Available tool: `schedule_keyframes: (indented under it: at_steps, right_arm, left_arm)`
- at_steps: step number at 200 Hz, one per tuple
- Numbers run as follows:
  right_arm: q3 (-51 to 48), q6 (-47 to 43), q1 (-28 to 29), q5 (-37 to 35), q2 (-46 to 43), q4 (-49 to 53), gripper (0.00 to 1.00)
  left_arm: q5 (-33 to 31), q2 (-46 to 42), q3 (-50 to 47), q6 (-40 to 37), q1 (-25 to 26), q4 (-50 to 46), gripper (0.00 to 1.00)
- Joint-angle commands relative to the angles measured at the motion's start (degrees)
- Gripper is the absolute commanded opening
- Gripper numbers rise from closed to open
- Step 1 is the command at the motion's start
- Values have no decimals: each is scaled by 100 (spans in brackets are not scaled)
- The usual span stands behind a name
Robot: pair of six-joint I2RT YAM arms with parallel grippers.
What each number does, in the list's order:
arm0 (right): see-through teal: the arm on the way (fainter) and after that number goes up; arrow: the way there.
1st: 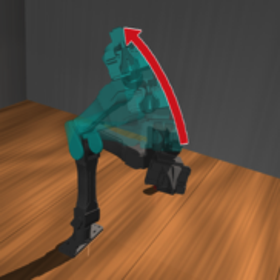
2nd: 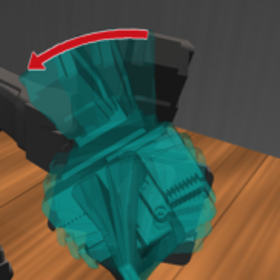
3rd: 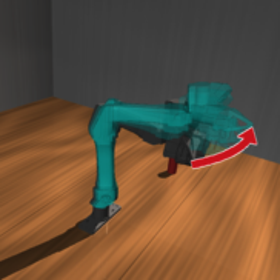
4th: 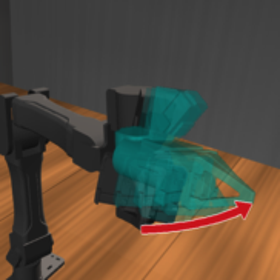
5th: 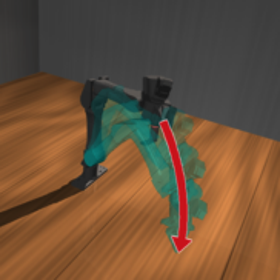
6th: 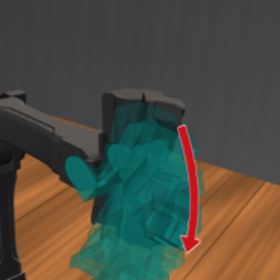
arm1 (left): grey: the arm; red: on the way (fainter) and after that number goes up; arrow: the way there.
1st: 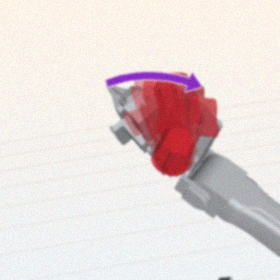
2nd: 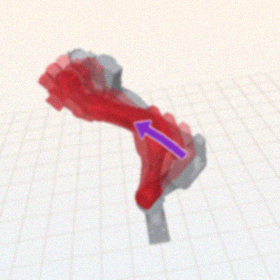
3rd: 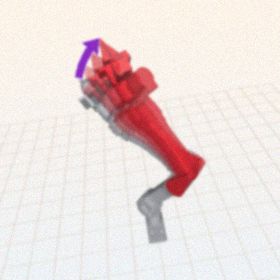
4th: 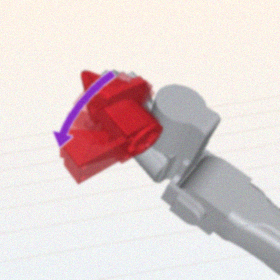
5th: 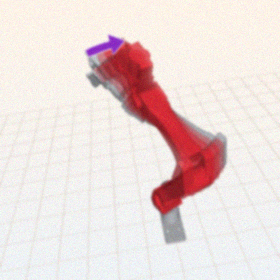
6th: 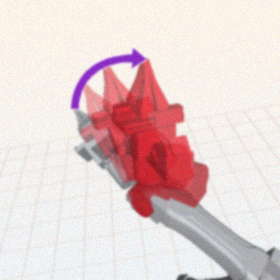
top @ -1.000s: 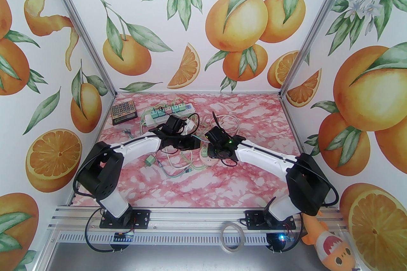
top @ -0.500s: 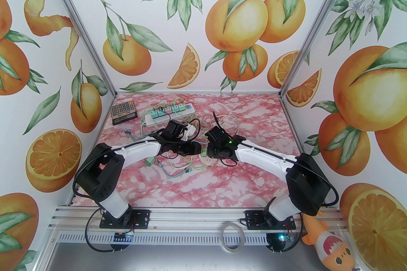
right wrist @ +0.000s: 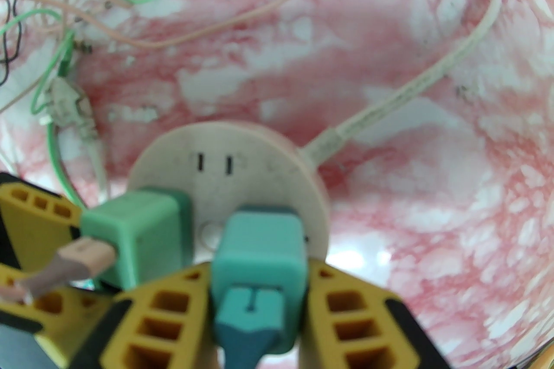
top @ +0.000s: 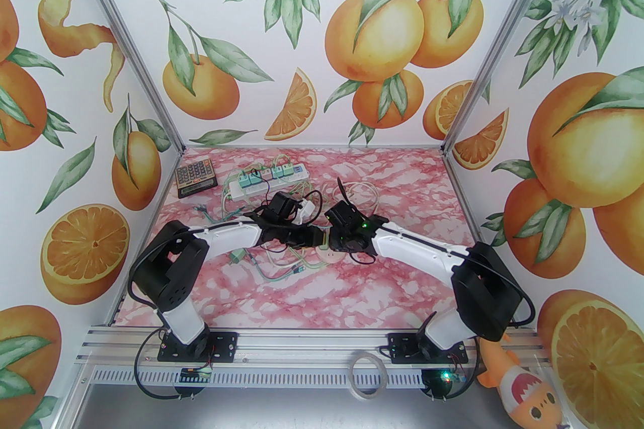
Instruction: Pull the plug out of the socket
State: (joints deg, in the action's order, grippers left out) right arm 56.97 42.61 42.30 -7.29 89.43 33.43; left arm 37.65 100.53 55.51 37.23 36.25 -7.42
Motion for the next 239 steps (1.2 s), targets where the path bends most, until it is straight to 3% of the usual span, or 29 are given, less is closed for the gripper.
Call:
schedule_keyframes:
  at_steps: [1, 69, 134, 184, 239]
  right_arm:
    - [53, -21, 10, 53, -49, -227, 29]
    - [256, -273, 28, -514, 75, 384, 29]
    - [844, -360, 172, -360, 411, 256, 29]
    - [1088, -418, -109, -118, 489, 113, 29]
    - [911, -448, -196, 24, 713, -290, 29]
  left_arm:
    - [-552, 333, 108, -210, 31, -687, 41]
    - [-867, 605, 199, -430, 107, -1243, 37]
    - [-871, 566, 871, -569, 33, -1537, 37]
    - [-928, 699, 1568, -801, -225, -1934, 37]
    - [-877, 950, 1580, -814, -225, -1843, 37]
